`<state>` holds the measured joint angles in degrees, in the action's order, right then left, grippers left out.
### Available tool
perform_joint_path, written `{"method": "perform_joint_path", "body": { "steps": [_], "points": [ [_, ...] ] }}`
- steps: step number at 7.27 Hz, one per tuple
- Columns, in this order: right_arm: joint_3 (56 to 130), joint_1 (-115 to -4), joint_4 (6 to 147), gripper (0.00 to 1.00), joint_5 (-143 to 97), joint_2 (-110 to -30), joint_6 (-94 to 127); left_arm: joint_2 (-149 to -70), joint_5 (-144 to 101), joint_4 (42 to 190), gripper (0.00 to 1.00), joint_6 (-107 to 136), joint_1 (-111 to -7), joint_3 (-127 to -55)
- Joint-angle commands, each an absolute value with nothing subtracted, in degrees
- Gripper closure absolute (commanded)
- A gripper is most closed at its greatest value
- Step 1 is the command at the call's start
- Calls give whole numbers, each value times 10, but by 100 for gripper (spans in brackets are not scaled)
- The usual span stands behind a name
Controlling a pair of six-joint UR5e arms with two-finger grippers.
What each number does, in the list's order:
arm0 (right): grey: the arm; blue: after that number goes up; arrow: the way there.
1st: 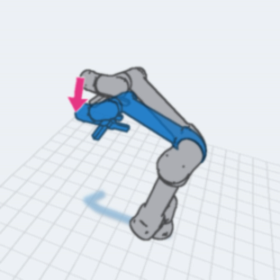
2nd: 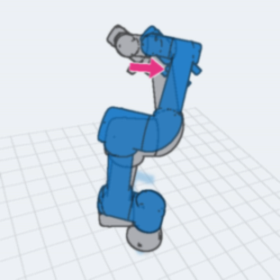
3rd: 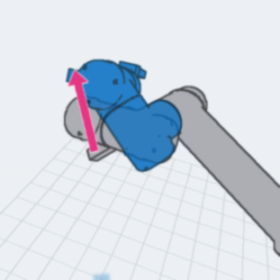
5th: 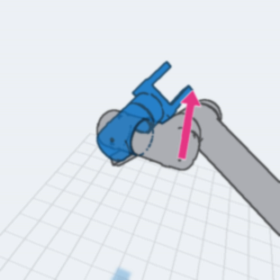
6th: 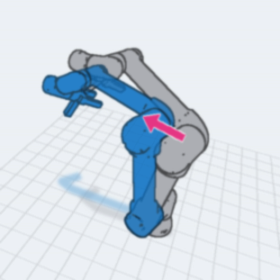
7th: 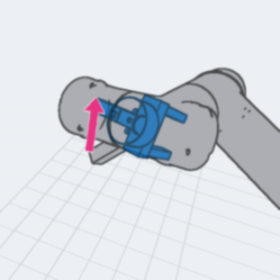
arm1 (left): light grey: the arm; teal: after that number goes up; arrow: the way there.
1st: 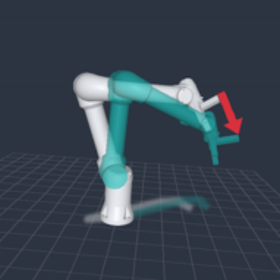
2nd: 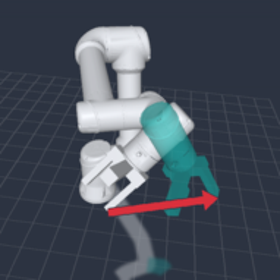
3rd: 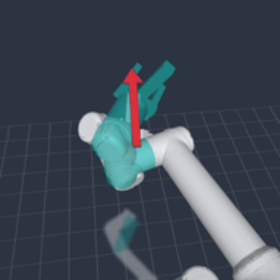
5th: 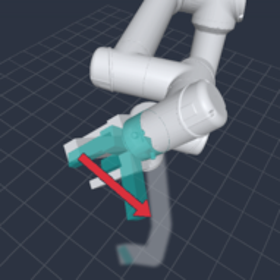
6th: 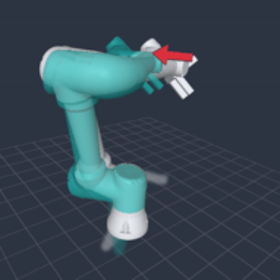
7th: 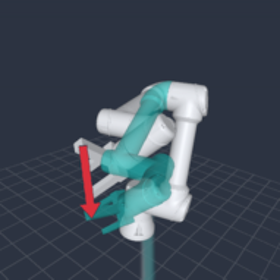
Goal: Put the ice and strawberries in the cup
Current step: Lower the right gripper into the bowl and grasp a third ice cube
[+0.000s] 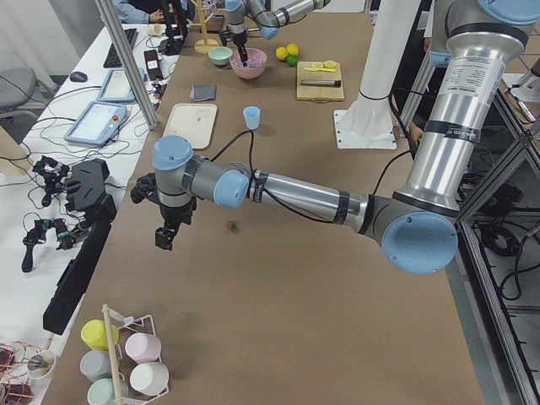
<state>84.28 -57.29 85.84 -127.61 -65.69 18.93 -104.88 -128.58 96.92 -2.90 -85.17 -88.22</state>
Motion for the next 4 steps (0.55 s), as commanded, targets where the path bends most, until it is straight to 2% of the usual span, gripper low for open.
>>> {"method": "perform_joint_path", "body": {
  "steps": [1,4],
  "points": [
    [858,-570,858,43,-1279,-664,240,-1052,-1285,969,2,-29,-852,-882],
    [872,-558,859,42,-1281,-665,266,-1062,-1285,968,2,-29,-853,-875]
  ]
}}
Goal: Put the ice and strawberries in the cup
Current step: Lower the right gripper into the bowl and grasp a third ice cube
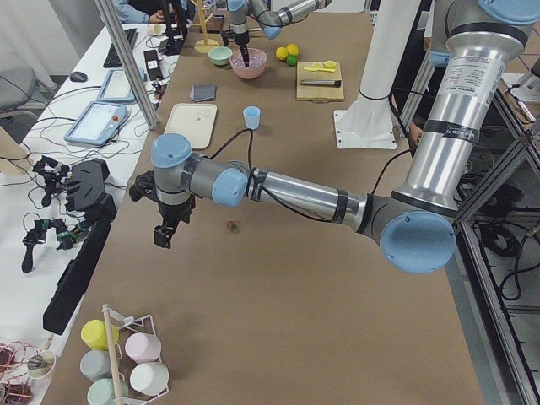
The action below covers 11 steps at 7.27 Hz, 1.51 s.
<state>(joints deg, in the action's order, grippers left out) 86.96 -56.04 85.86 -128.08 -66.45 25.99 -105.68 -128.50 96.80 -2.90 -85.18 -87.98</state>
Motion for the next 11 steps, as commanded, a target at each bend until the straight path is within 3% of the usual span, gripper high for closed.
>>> {"method": "perform_joint_path", "body": {
  "steps": [1,6,7,8,11],
  "points": [
    [871,-557,858,42,-1281,-669,266,-1063,-1285,968,2,-29,-853,-875],
    [868,-555,858,44,-1276,-675,265,-1063,-1286,969,2,-29,-853,-875],
    [868,-554,858,74,-1275,-674,265,-1063,-1285,969,2,-29,-853,-876],
    [868,-554,859,96,-1277,-674,265,-1063,-1286,969,2,-29,-853,-876],
    [880,-562,862,100,-1282,-672,265,-1063,-1286,968,2,-29,-853,-876]
  ]
}}
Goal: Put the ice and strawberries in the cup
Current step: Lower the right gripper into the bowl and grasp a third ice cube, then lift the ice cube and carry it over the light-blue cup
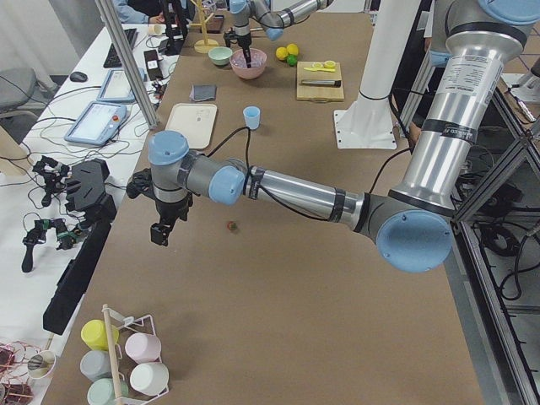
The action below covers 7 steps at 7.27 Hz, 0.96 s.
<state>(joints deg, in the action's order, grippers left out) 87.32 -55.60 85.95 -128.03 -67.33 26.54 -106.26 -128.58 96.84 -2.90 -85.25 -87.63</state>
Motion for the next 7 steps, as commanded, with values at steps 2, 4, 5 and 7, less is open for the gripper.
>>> {"method": "perform_joint_path", "body": {
  "steps": [2,4,5,7],
  "points": [
    [986,-570,1021,100,-1296,-657,260,-1063,-1286,969,2,-29,-853,-877],
    [1016,-565,1042,100,-1302,-628,270,-1061,-1286,969,2,-29,-853,-877],
    [1015,-555,1022,100,-1328,-614,309,-1059,-1286,969,2,-29,-853,-878],
    [1006,-501,856,100,-1335,-597,474,-1059,-1286,969,2,-29,-853,-878]
  ]
}}
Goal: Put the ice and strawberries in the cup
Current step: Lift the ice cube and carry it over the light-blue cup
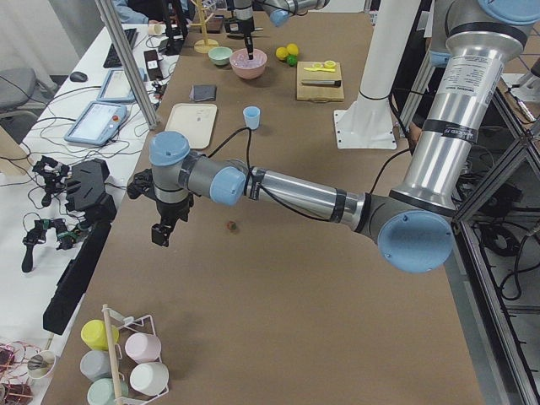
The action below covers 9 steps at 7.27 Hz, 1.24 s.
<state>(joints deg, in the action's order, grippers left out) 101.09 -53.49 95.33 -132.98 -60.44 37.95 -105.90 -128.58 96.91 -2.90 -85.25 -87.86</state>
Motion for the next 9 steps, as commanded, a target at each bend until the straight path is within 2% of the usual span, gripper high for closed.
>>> {"method": "perform_joint_path", "body": {
  "steps": [1,2,4,9],
  "points": [
    [993,-464,775,100,-1327,-594,547,-1059,-1286,969,2,-29,-853,-877],
    [958,-430,715,100,-1290,-571,595,-1059,-1286,969,2,-29,-853,-875],
    [905,-380,686,100,-1228,-511,655,-1056,-1286,969,2,-29,-853,-875],
    [854,-358,668,100,-1191,-484,657,-1056,-1286,969,2,-29,-853,-875]
  ]
}}
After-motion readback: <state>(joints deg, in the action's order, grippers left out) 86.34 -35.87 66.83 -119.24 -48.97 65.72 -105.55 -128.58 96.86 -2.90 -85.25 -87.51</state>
